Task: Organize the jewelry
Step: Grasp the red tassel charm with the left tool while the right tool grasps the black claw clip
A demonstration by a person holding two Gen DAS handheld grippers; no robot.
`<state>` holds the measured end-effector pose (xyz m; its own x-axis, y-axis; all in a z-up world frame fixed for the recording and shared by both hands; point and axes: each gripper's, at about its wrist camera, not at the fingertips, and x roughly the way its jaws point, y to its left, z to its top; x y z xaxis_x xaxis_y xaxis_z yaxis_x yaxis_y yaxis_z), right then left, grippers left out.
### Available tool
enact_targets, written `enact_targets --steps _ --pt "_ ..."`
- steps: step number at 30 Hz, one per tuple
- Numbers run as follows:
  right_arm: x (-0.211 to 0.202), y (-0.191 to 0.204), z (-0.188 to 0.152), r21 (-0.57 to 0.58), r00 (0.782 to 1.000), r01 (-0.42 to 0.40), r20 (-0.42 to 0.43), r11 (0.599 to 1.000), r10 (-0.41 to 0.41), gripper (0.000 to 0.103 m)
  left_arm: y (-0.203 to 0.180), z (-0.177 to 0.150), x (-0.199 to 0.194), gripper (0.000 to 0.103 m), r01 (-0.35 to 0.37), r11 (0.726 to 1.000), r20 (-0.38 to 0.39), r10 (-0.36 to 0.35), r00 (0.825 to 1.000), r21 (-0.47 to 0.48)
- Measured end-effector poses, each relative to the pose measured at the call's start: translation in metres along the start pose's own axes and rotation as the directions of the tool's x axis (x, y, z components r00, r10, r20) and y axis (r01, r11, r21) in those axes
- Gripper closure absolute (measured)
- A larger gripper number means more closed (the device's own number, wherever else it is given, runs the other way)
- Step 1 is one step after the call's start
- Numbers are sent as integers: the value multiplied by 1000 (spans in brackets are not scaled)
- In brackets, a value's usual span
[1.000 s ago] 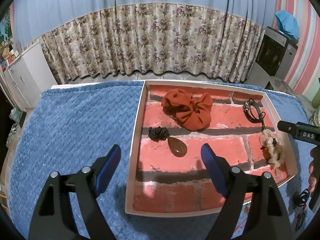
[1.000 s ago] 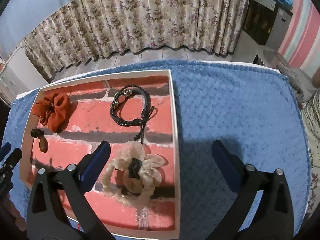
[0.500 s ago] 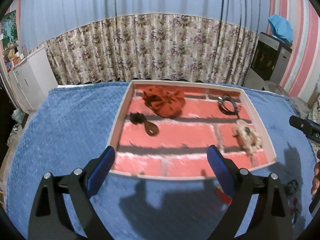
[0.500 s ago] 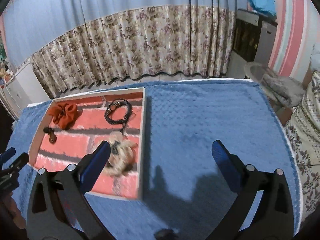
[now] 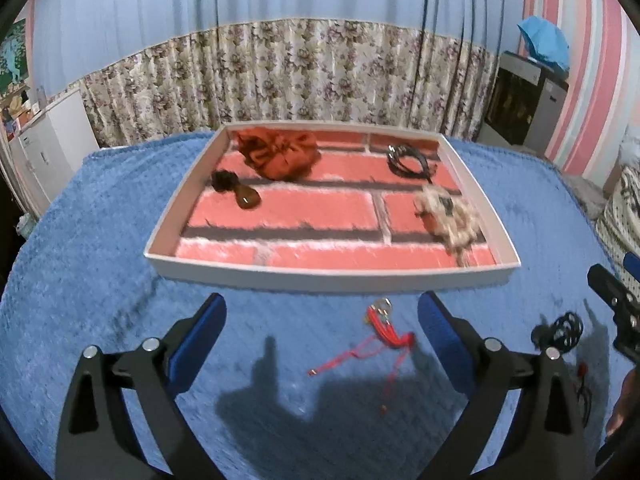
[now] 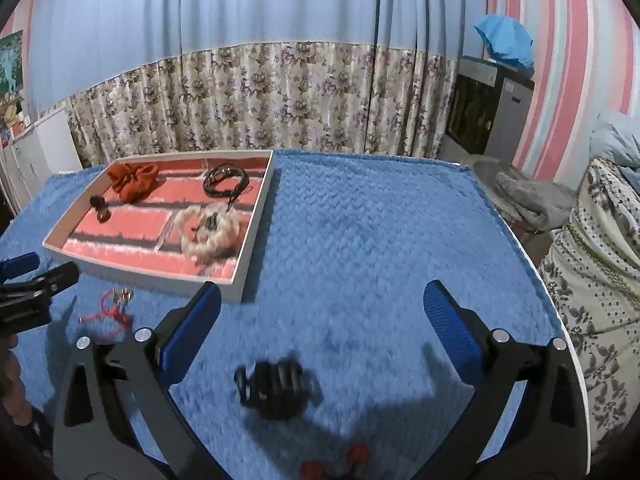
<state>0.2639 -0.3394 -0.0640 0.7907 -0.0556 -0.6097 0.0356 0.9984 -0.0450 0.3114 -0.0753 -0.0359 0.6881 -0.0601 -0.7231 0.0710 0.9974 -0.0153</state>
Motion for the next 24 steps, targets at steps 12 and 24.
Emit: enact_targets --steps 12,24 --pt "13 12 -33 -17 999 1 -39 1000 -2 4 -17 -17 21 9 -7 998 -15 8 1000 59" --pt "39 14 -44 3 992 -19 -125 1000 19 19 -9 -13 63 38 24 998 -123 -17 992 54"
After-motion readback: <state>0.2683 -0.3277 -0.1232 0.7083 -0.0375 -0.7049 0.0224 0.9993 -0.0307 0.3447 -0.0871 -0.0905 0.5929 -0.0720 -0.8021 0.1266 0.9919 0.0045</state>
